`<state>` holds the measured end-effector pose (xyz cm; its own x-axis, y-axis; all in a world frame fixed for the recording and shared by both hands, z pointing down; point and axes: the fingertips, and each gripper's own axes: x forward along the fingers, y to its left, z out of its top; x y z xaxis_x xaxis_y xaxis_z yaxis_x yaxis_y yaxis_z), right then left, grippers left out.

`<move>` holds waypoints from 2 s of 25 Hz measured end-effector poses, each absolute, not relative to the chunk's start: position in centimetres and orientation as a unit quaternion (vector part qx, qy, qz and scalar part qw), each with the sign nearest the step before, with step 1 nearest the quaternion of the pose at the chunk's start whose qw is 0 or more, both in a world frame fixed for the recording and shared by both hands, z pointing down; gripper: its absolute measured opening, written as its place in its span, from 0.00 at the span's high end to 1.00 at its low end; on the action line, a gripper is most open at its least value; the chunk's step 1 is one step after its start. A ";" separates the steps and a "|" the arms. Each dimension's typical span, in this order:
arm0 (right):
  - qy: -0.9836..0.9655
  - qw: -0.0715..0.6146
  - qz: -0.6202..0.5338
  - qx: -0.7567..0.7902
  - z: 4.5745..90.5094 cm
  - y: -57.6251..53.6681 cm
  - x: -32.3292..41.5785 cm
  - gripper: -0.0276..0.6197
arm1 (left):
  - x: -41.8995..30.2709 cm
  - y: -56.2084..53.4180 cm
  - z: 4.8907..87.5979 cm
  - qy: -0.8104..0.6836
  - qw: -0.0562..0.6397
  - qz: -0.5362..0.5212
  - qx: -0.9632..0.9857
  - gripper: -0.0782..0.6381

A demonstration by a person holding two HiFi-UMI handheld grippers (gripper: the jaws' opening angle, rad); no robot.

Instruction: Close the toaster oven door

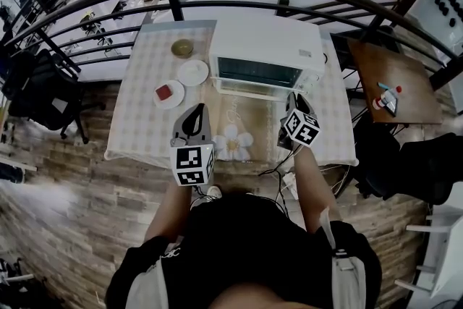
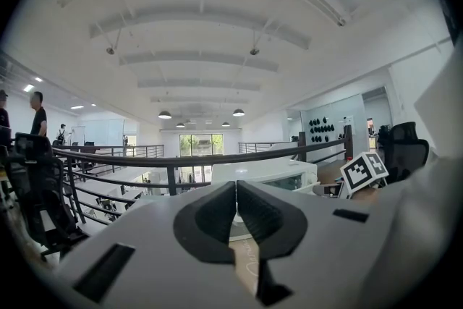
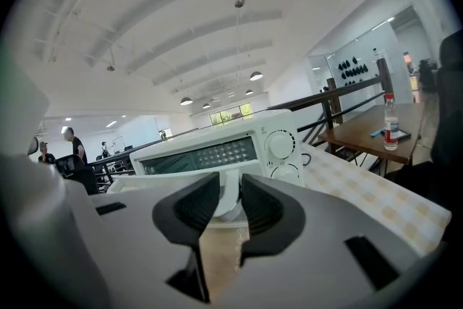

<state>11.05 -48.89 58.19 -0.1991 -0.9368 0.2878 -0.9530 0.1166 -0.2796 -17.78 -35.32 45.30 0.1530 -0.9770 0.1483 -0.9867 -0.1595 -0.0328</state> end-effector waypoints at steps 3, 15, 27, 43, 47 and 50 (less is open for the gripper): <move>-0.742 0.013 0.215 0.635 57.6 -50.1 11.1 0.81 | -17.9 -35.5 45.5 -0.647 0.047 0.060 0.759 0.87; -0.726 0.013 0.210 0.655 55.5 -55.2 11.3 0.81 | -18.5 -36.0 45.5 -0.651 0.046 0.055 0.756 0.87; -0.736 -0.005 0.098 0.670 48.6 -53.2 10.6 0.86 | -19.3 -36.2 45.0 -0.655 0.044 0.052 0.753 0.87; -0.791 -0.047 -0.006 0.609 42.6 -39.9 7.1 0.95 | -14.6 -37.2 44.5 -0.615 0.037 0.052 0.786 0.87; -0.795 -0.049 -0.005 0.604 42.3 -39.5 7.0 0.95 | -14.0 -37.0 44.4 -0.613 0.035 0.052 0.787 0.87; -0.796 -0.053 0.003 0.603 42.4 -39.4 7.0 0.95 | -13.9 -36.9 44.5 -0.612 0.033 0.051 0.789 0.87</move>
